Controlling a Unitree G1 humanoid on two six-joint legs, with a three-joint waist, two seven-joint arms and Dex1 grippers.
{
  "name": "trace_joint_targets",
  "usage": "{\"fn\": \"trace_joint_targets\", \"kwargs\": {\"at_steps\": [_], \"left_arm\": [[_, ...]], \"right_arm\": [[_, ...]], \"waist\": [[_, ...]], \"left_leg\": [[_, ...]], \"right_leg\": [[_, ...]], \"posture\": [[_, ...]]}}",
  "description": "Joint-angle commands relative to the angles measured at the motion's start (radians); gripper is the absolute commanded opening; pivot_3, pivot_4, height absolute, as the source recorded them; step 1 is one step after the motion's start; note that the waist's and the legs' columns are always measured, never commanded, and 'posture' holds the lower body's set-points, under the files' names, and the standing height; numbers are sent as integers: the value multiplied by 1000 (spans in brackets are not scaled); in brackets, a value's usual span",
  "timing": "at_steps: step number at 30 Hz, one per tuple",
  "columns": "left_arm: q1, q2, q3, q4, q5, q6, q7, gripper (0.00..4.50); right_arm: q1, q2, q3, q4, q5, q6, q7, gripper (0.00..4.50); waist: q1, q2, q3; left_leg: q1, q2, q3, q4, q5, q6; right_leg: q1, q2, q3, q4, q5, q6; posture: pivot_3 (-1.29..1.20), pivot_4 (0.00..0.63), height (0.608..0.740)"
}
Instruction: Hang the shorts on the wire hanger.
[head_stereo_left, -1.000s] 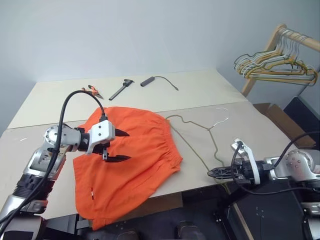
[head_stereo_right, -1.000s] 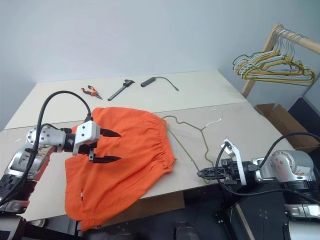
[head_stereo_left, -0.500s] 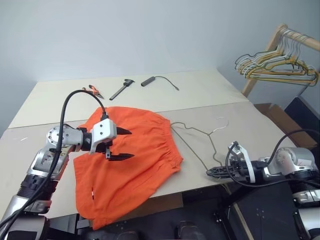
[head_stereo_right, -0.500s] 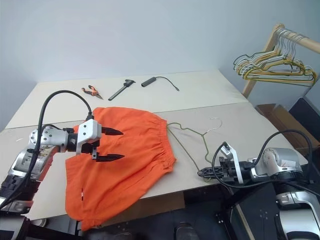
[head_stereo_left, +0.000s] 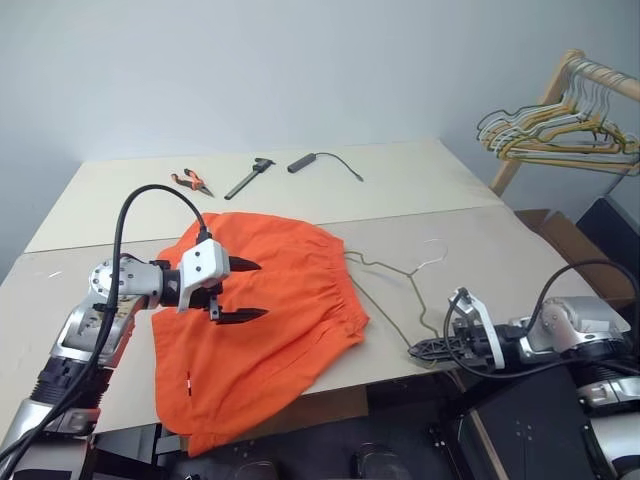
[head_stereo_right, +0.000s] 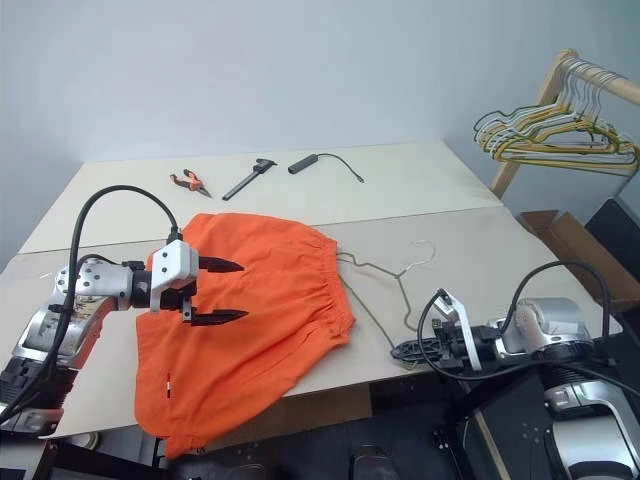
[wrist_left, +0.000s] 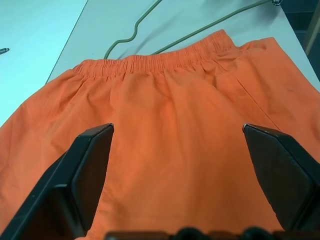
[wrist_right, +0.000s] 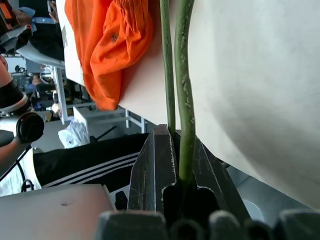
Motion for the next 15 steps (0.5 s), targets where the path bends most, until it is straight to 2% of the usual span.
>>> {"fn": "trace_joint_targets", "kwargs": {"at_steps": [1, 10, 15], "left_arm": [[-16, 7, 16, -22, 6, -22, 7, 4485], [-6, 1, 4, -31, 24, -24, 17, 4485], [20, 10, 12, -43, 41, -29, 30, 4485]], "right_arm": [[-39, -36, 35, -37, 2, -28, 85, 0], [-264, 12, 225, 214, -175, -184, 261, 0], [-338, 63, 307, 356, -278, -269, 365, 0]], "waist": [[0, 0, 0], [-2, 0, 0], [0, 0, 0]], "left_leg": [[0, 0, 0, 0, 0, 0], [1, 0, 1, 1, 0, 0], [0, 0, 1, 1, 0, 0]], "right_leg": [[0, 0, 0, 0, 0, 0], [0, 1, 0, 1, 0, 0], [0, 0, 0, 1, 0, 0]], "posture": [[-23, 0, 740], [1, 0, 740], [23, 0, 740]]}}
